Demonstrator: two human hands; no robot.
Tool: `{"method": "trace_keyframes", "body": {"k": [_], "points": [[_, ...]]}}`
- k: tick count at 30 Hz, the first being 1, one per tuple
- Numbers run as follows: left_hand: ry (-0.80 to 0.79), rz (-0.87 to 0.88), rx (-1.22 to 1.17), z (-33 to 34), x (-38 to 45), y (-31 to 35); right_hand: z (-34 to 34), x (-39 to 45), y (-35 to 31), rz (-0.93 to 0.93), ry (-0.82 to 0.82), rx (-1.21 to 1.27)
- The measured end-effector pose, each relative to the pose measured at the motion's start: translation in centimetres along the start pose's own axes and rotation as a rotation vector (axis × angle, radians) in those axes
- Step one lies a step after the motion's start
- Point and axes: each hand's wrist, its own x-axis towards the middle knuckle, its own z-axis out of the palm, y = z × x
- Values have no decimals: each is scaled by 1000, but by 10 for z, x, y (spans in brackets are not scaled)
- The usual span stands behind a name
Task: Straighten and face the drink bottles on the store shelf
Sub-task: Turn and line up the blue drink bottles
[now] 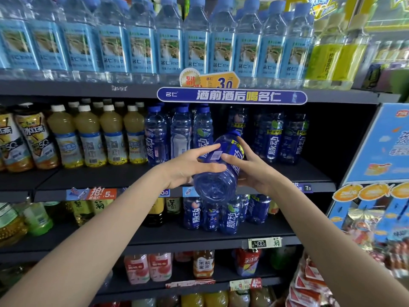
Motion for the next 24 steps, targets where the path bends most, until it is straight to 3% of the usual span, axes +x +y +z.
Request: {"method": "trace_keyframes", "body": {"k": [11, 17, 24], "points": [[91, -5, -94, -8, 32, 4, -27, 27, 16, 12, 40, 264], [197, -18, -80, -3, 64, -15, -31, 42, 45, -253, 121, -22], [395, 21, 149, -2, 101, -27, -34, 73, 56, -456, 123, -329]]}}
